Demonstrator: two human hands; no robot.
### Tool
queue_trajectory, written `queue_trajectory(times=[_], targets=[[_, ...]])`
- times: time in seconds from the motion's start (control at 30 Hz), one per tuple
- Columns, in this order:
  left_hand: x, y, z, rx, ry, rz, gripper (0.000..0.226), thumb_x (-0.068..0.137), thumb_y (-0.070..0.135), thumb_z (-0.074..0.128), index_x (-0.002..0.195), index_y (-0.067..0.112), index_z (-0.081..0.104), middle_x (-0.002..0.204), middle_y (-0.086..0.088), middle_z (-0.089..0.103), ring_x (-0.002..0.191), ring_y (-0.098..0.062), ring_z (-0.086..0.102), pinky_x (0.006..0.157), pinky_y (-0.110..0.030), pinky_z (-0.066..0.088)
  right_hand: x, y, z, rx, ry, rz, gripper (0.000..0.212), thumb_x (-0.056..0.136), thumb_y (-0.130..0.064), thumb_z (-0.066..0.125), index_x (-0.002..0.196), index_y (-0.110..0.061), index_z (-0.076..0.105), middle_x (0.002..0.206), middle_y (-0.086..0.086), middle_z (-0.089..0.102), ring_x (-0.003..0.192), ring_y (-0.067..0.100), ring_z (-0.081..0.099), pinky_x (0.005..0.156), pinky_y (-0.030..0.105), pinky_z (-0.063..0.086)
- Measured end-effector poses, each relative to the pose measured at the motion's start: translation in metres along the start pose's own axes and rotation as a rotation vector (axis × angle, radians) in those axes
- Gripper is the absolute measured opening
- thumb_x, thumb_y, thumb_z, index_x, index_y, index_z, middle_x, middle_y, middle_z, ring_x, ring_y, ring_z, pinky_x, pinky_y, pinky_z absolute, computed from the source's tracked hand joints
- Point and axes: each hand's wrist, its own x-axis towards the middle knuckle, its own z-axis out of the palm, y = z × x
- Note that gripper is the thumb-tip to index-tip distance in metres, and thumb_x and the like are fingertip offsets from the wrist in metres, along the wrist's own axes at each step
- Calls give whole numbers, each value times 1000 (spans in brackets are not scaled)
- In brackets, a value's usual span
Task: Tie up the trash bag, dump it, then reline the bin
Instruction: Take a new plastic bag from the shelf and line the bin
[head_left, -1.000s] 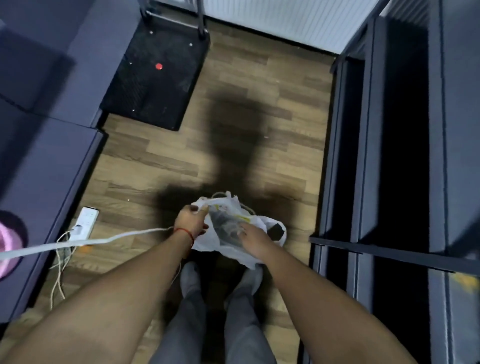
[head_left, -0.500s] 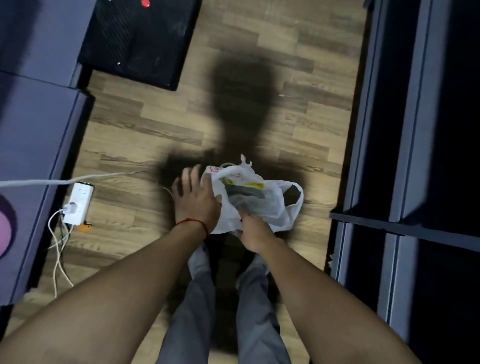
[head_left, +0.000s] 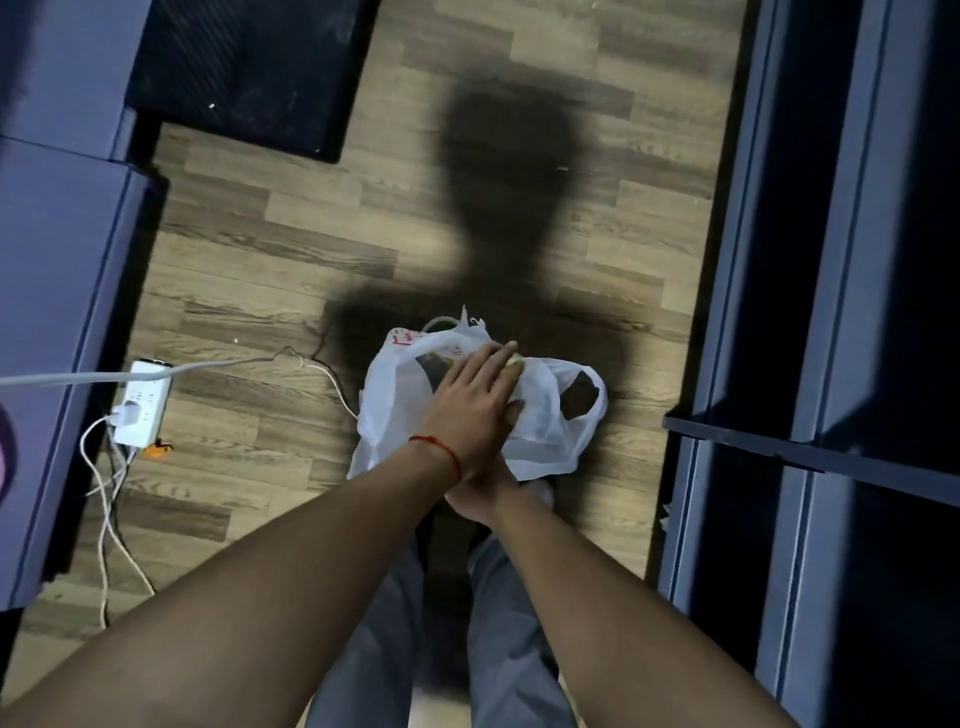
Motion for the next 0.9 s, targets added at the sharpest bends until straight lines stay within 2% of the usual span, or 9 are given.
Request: queue_trajectory(times=[0.07,0.13,0.23,0.3,0.4,0.53,0.63,0.77,0.9], targets=[[1,-17,15,-41,-144,-130,54,102,37,29,151,18,21,161,-6,15,148,-25,10,120,-40,4,7,2,2,13,7,17,55,99,-35,40,149,-13,30,150,14,39,132,34,42,109,37,35],[-1,-35,28,-36,-197,-209,56,100,37,32,152,18,18,162,-6,9,149,-26,5,120,-43,1,14,9,5,40,-4,32,43,96,-25,43,136,-10,48,133,16,55,118,36,55,98,41,46],[-5,-56,41,-3,-217,-255,63,98,42,36,153,23,12,162,-3,4,149,-25,1,118,-51,3,27,22,0,81,100,55,32,97,-17,46,126,-10,57,126,14,60,113,33,58,96,41,48],[-8,-65,48,15,-205,-265,64,98,49,30,152,30,2,162,1,-4,149,-24,-4,116,-58,4,41,30,-7,93,176,92,32,99,-19,46,130,-14,54,132,10,57,120,27,55,103,38,44],[-13,-80,61,75,-199,-285,67,97,55,26,147,40,-16,161,4,-10,148,-26,-8,113,-64,2,72,45,-13,76,178,119,34,99,-23,47,132,-15,53,132,10,57,121,28,54,105,39,43],[-21,-96,76,134,-172,-292,70,93,57,32,149,40,-8,162,1,-2,147,-30,-1,112,-67,7,103,61,-11,-7,54,139,48,96,-30,50,142,-18,42,143,12,47,129,32,47,108,46,40],[-22,-105,82,127,-203,-339,77,90,59,39,149,38,-5,161,-2,-2,146,-33,2,111,-67,10,104,73,-6,-289,73,73,67,91,-36,55,149,-23,25,152,13,31,139,34,33,115,50,28],[-21,-105,80,84,-158,-405,84,81,63,51,148,34,8,157,-7,19,143,-35,19,112,-63,19,98,85,4,-405,-16,190,91,82,-33,69,152,-27,11,157,15,10,146,41,11,116,62,16],[-14,-97,79,34,-157,-450,88,74,69,54,146,36,16,154,-4,28,141,-33,26,113,-58,24,85,95,0,-499,-96,250,98,78,-47,70,153,-23,12,160,13,12,147,35,14,118,52,21]])
